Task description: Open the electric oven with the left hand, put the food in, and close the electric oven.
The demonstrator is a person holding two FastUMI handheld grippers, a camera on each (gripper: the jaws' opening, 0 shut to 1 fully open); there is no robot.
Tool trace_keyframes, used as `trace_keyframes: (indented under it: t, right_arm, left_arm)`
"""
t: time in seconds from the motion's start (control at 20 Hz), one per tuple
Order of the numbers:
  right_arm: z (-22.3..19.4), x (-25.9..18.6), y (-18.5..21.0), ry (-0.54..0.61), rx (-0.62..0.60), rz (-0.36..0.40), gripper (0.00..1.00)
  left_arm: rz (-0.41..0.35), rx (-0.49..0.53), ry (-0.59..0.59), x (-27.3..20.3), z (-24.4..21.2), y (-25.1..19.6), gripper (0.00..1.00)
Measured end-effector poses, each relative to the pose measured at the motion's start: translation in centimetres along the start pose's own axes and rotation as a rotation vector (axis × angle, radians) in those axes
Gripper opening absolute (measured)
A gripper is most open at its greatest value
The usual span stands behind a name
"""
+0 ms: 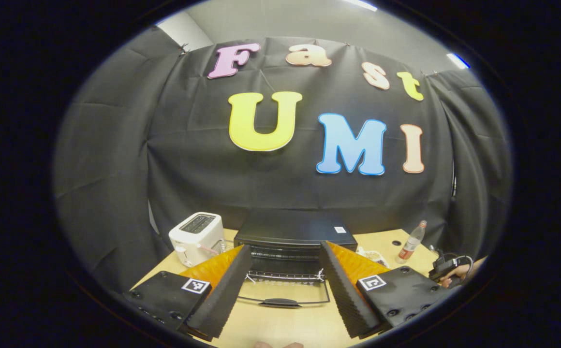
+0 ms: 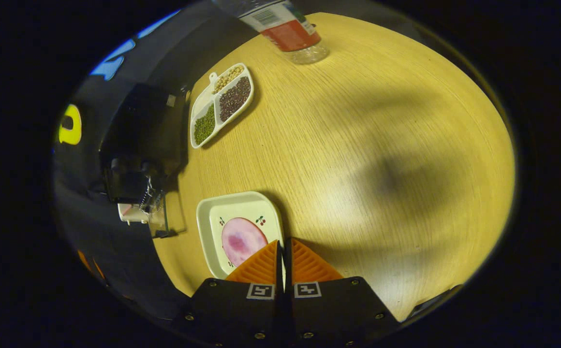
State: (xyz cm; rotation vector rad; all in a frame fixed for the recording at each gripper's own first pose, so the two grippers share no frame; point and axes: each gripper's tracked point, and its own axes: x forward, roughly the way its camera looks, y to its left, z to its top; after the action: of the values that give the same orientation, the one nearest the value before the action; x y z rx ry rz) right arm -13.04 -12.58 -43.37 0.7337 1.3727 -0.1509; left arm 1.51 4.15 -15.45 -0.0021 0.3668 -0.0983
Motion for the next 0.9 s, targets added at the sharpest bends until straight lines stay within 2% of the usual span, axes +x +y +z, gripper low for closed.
trace_keyframes:
  t: [0.15,0.4,0.5,0.55,0.7,0.75,0.9]
  right_arm:
    - [-0.6,-0.3,0.4,-0.030,0.087,0.123,0.00]
    - [-1.1,-1.2,2.0,-0.092,0.193,0.253,0.01]
    - [-1.4,-1.9,2.5,-0.109,0.227,0.279,0.01]
    - [-1.7,-2.1,2.8,-0.112,0.223,0.282,0.00]
    - [-2.9,-3.0,4.9,-0.122,0.196,0.292,0.01]
    - [-3.3,-3.4,6.1,-0.133,0.191,0.306,0.00]
    - [-4.5,-4.6,9.4,-0.170,0.204,0.327,0.01]
  left_arm:
    - [-0.001,0.003,-0.003,-0.3,0.2,-0.2,1.00]
    - [-0.010,0.019,-0.019,-0.9,1.1,-0.6,1.00]
    - [-0.016,0.019,-0.030,-0.9,1.4,-0.8,0.91]
    - [-0.017,0.023,-0.040,-0.9,1.8,-0.8,0.96]
    - [-0.035,0.040,-0.062,-1.0,2.3,-1.4,0.91]
    - [-0.045,0.044,-0.076,-0.8,2.8,-1.6,1.00]
    - [-0.071,0.041,-0.130,-0.6,4.6,-1.9,1.00]
